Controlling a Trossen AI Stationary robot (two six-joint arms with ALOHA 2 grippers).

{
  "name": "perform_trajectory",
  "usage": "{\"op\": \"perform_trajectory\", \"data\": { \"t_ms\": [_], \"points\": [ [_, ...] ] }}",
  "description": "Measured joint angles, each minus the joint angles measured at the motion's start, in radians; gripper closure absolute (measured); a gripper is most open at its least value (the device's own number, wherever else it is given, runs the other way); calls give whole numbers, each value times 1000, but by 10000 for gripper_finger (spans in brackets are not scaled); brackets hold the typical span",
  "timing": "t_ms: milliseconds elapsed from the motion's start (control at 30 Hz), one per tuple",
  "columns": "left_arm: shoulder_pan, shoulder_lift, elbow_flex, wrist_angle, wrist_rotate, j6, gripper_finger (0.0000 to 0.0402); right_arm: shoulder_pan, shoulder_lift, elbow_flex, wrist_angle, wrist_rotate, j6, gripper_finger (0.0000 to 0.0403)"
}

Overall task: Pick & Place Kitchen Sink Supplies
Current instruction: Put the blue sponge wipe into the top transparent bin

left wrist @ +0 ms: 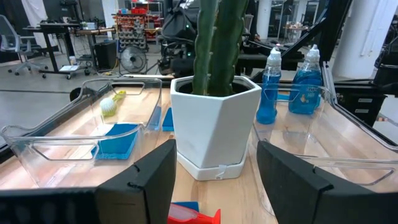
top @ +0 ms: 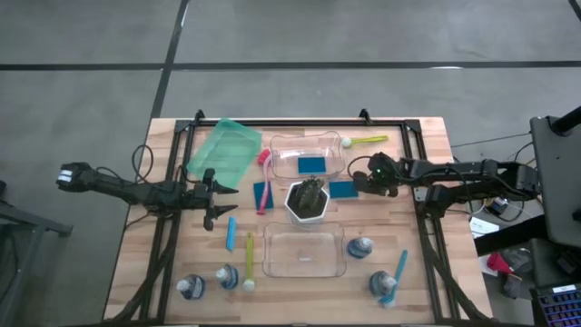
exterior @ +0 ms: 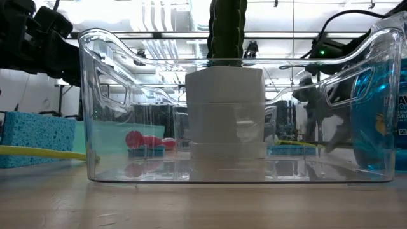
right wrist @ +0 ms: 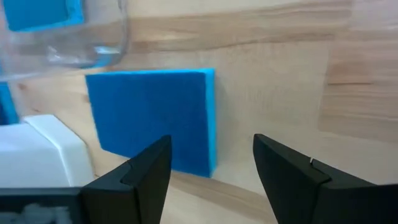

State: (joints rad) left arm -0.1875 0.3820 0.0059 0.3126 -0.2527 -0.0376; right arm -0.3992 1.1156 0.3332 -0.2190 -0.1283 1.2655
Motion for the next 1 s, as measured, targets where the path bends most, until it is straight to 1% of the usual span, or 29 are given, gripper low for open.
{"op": "perform_trajectory", "data": {
  "t_ms": [100,500,600,767,1000],
  "points": [
    [0,0,0,0,0,0,184,0,0,-14,46,0,18,182],
    [0,0,0,0,0,0,184,0,13,-14,48,0,11,182],
    [0,0,0,0,0,0,184,1,51,3,48,-9,13,182],
    [0,0,0,0,0,0,184,9,145,62,46,-22,-31,187],
    [0,0,0,0,0,0,184,10,227,113,40,-27,-61,218]
  ]
}}
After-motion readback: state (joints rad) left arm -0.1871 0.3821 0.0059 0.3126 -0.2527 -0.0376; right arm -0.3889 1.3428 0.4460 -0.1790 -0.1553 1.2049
